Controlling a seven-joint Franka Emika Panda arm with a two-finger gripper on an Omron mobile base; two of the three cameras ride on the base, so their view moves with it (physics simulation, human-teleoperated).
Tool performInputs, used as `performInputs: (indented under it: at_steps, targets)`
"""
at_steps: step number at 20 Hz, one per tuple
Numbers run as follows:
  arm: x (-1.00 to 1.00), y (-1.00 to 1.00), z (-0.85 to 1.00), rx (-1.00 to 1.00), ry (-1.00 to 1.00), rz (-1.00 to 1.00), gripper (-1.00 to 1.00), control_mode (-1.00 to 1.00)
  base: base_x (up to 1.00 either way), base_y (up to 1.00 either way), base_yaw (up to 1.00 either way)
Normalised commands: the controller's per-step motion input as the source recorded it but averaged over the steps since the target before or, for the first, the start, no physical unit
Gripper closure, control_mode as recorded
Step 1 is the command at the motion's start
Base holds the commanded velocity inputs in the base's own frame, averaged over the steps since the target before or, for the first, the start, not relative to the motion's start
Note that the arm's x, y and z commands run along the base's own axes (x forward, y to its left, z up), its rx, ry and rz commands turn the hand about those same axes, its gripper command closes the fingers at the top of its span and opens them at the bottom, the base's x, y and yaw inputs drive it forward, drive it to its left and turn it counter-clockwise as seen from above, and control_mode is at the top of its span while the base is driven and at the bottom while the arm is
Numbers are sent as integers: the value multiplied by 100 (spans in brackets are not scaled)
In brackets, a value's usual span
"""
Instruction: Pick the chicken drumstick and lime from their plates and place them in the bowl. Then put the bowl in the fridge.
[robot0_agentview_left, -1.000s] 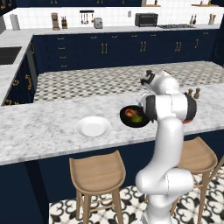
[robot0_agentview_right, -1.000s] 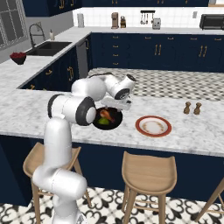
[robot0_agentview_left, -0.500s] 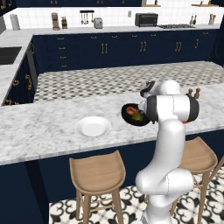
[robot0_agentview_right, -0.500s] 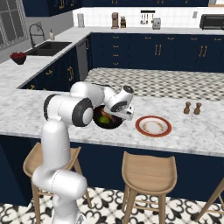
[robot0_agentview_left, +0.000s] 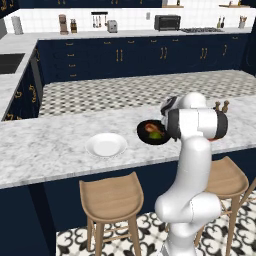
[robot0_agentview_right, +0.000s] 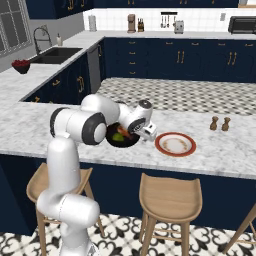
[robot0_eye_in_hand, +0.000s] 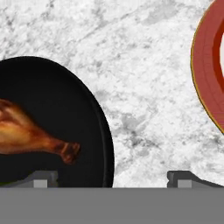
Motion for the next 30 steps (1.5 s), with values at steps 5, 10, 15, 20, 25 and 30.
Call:
performInputs:
  at_steps: [5,10,15,20,25,30]
  targets:
    - [25,4,-33,-1,0,-23,-100,-100,0,0,0]
    - [43,4,-37,0,0,-11,-100,-100,0,0,0]
    - [17,1,-28,0,0,-6,100,-100,0,0,0]
    - [-8,24,-8,0,0,-1,100,-100,0,0,0]
    - [-34,33,-3,-1,0,0,100,-100,0,0,0]
    - [-55,6,13,-1,-11,-3,100,-100,0,0,0]
